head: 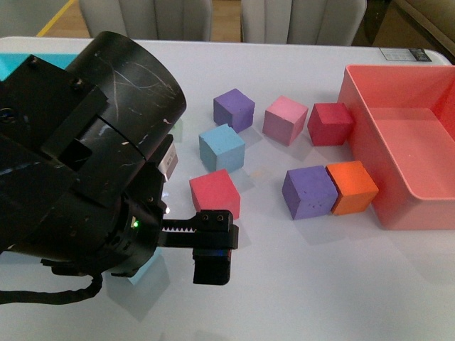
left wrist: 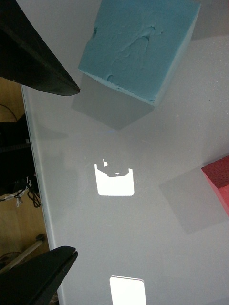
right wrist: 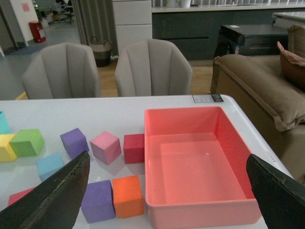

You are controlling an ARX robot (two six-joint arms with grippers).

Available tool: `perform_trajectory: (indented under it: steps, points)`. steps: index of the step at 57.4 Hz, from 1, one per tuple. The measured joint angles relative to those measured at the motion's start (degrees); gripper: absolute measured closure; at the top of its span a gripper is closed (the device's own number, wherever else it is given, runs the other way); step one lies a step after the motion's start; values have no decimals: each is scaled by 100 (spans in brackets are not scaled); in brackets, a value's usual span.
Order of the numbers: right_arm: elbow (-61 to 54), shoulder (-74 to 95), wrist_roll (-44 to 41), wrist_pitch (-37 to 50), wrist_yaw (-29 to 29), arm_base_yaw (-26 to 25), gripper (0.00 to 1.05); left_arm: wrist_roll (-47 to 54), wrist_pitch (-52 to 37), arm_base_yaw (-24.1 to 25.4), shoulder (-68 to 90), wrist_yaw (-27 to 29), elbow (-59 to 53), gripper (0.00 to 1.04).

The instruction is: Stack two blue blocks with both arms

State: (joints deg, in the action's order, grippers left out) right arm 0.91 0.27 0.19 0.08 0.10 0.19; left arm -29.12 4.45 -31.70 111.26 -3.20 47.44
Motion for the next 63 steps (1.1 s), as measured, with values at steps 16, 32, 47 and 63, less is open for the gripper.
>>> perform_trajectory:
  steps: [16,32,47,63]
  points:
    - [0,0,0,0,0,0,9,-201,323,387,129,411,369,9]
    - [0,0,0,0,0,0,9,-72,568,713,225,1051,470,9]
    - [0,0,0,0,-2,0,9,-468,1001,935,481,986,673,9]
    - [0,0,0,0,0,0,9,-1215,1303,1054,614,817,1115,9]
